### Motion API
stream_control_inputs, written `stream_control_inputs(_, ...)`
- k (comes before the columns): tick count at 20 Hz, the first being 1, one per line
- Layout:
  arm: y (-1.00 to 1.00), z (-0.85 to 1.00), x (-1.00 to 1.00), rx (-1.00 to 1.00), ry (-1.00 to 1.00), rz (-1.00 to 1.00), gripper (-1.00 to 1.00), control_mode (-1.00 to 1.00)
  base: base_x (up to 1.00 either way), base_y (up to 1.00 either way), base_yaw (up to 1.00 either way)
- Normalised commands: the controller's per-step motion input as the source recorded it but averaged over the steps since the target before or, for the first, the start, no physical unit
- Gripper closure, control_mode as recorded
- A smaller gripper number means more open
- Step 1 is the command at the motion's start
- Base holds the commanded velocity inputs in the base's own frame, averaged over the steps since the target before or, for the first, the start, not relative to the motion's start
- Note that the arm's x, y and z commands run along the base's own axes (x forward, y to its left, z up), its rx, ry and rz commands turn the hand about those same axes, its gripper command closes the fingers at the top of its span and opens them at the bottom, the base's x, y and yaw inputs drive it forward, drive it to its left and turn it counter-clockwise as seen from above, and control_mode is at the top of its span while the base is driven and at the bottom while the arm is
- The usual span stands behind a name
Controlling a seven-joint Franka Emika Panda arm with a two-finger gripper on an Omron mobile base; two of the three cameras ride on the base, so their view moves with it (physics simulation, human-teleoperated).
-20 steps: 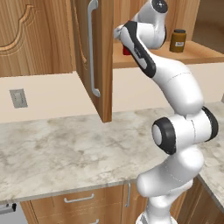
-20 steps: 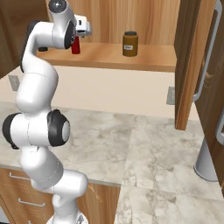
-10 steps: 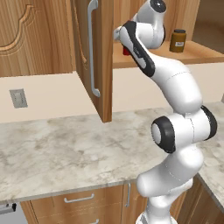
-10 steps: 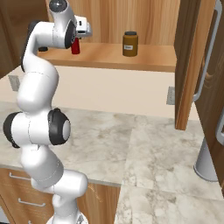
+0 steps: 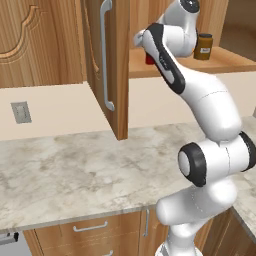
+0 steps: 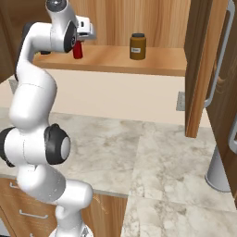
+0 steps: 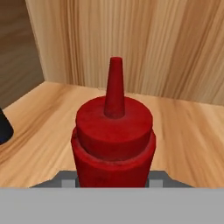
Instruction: Collect the turmeric, ketchup, and shaker from the cabinet and place them next to the stove.
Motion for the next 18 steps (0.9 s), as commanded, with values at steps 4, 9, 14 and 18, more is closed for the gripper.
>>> stream_control_inputs(4, -0.31, -0.06, -0.89, 0.0, -0.03, 0.01, 1.0, -1.0, 0.0, 0.0, 0.0)
stream_control_inputs(9, -0.14, -0.49, -1.0, -0.02, 0.0, 0.03, 1.0, -1.0, 0.0, 0.0, 0.0)
stream_control_inputs(14, 0.0, -0.84, -0.98, -0.09, 0.01, 0.03, 1.0, -1.0, 0.0, 0.0, 0.0)
stream_control_inputs(18, 0.0, -0.62, -0.77, -0.04, 0.02, 0.04, 1.0, -1.0, 0.0, 0.0, 0.0)
